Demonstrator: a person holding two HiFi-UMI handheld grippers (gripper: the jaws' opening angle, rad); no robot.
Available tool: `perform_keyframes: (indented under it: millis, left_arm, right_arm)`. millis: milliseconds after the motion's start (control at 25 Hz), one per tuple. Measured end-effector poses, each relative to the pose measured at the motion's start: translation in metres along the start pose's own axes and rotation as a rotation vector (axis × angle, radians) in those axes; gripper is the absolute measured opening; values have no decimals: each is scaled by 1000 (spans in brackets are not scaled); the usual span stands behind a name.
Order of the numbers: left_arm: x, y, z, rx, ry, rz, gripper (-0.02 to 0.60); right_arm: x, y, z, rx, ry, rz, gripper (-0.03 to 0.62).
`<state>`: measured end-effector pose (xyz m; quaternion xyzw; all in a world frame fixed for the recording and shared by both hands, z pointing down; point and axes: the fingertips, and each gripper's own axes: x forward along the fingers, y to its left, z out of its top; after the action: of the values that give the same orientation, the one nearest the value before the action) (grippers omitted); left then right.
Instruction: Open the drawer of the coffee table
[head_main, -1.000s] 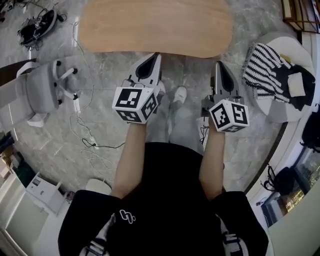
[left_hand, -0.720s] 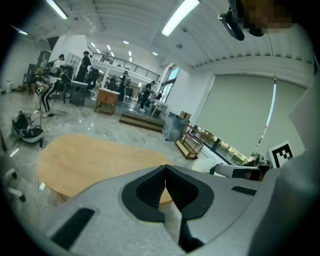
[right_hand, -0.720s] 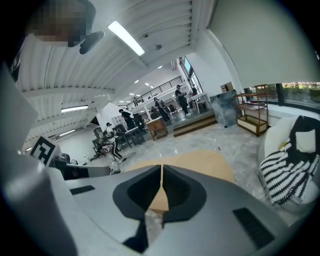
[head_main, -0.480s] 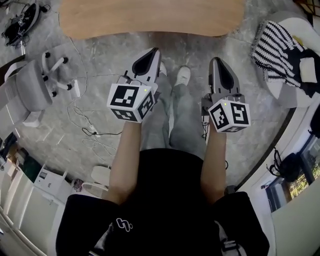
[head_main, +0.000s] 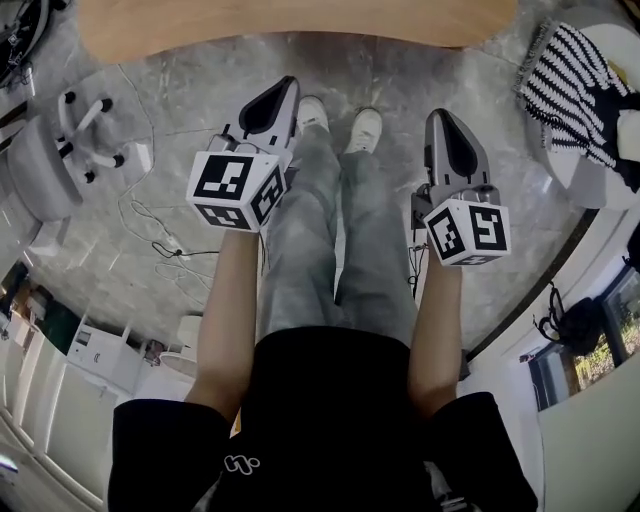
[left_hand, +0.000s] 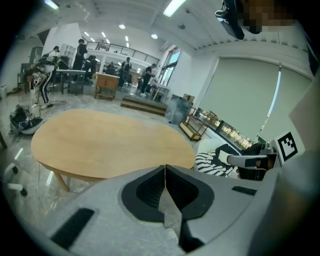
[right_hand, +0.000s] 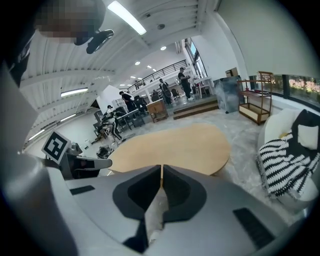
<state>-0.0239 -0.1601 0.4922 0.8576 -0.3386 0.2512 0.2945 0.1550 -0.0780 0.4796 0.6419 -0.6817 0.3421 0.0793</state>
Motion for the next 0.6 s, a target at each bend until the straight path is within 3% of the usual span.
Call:
perform_keyframes:
  millis: [240, 600]
  left_arm:
    - [30, 25, -44, 17, 41, 21, 11]
    - [66, 66, -88, -23, 86, 69, 12]
  right_arm:
    - [18, -27, -40, -15, 30, 0, 15]
    - [52, -72, -81, -83, 130, -7, 17]
